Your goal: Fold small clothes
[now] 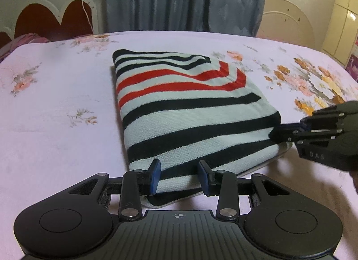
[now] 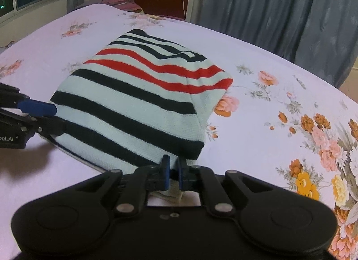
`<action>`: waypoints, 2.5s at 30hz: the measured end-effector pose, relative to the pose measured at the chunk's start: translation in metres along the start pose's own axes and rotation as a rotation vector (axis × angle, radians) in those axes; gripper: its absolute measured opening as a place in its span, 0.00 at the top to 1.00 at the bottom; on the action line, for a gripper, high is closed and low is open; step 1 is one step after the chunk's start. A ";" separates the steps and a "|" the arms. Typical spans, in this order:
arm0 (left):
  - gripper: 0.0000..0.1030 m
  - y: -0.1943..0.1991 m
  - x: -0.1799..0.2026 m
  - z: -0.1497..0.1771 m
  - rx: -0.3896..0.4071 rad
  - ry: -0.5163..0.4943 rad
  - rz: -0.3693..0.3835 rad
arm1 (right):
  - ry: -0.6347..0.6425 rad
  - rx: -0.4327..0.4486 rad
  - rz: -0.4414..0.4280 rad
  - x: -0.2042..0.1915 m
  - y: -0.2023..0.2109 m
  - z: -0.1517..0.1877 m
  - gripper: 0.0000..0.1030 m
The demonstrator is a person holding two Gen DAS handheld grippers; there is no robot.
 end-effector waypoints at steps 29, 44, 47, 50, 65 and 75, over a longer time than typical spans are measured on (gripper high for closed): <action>0.63 0.005 0.023 0.007 -0.024 -0.007 -0.145 | 0.004 -0.036 0.016 -0.003 0.010 -0.002 0.93; 0.00 0.088 0.076 0.053 0.130 0.079 -0.170 | -0.280 0.086 0.062 0.047 0.114 0.056 0.01; 0.00 0.105 0.088 0.056 0.141 0.074 -0.183 | -0.322 0.117 0.061 0.051 0.135 0.059 0.01; 0.00 0.123 0.097 0.058 0.172 0.073 -0.183 | -0.337 0.135 0.069 0.052 0.154 0.061 0.01; 0.00 0.205 0.146 0.087 0.270 0.039 -0.208 | -0.328 0.198 0.074 0.039 0.239 0.089 0.01; 0.00 0.224 0.156 0.092 0.290 0.023 -0.214 | -0.341 0.218 0.087 0.037 0.260 0.096 0.01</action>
Point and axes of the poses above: each gripper's, at about its wrist camera, not at the fingertips, and y roughly against the way its jaws point, x to its right, z to its underside, the point moved 3 cm from there along -y, roughly the way its jaws point, and after that the axes turned 11 degrees about z, right-handed, at the moved point
